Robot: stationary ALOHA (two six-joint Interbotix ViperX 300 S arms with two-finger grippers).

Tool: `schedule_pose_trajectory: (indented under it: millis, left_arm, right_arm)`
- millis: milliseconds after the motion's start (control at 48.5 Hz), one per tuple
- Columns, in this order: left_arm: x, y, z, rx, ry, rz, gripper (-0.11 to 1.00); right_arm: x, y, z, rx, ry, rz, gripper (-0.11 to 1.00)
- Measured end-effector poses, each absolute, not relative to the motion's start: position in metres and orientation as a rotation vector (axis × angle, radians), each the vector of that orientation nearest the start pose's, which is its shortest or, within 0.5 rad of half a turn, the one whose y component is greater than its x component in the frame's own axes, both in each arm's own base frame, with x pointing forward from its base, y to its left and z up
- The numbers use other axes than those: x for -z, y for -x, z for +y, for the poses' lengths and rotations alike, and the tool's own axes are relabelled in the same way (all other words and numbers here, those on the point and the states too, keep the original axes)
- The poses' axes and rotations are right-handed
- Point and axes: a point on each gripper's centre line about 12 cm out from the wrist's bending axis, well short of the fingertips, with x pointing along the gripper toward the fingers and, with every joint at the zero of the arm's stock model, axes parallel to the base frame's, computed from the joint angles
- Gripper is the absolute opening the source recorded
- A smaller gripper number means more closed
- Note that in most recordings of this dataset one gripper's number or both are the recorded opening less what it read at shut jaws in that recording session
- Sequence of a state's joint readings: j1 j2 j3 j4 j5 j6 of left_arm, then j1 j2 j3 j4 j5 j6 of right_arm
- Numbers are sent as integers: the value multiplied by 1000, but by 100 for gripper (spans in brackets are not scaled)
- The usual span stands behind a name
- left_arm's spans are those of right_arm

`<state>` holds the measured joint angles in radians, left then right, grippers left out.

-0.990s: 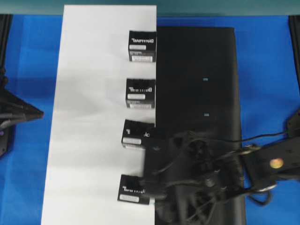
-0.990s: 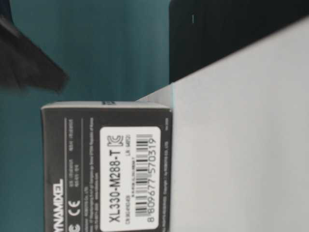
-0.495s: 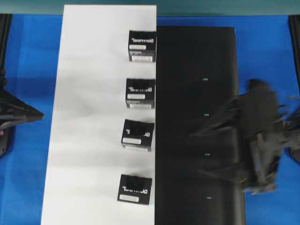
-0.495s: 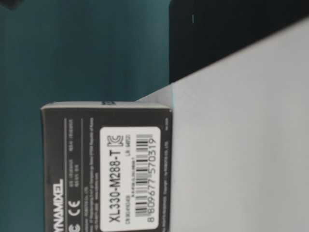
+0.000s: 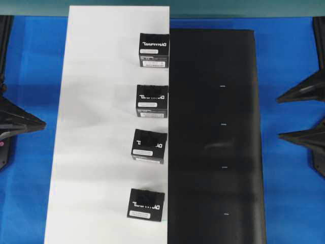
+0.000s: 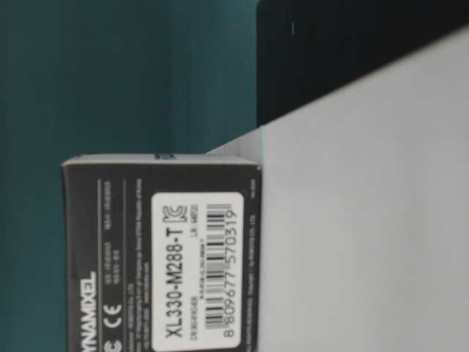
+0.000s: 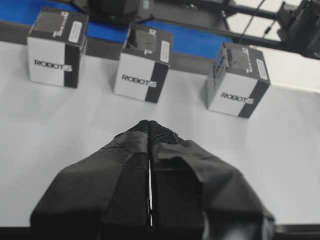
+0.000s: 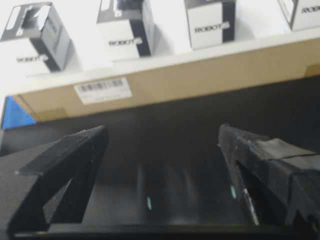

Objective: Place the box from the black base onto the white base.

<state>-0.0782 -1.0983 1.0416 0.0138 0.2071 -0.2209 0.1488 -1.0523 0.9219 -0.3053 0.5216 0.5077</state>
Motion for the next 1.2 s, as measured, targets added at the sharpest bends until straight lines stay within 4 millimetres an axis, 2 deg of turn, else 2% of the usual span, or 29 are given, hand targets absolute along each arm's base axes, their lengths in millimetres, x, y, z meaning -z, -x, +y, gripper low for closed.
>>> schedule_pose_trajectory:
  millis: [165,413,1197]
  left_arm:
    - [-316,-176,-13,60,201,156,-5]
    - [-317,-176,-13,60,201,150,-5]
    - [-317,-176,-14,63,178,145,-5]
  right_arm:
    - [-312,-155,4,54,-194,343,99]
    - [-302,-136,-3,86,-202,347,99]
    - [-294,-126,-11,138,-212,330,99]
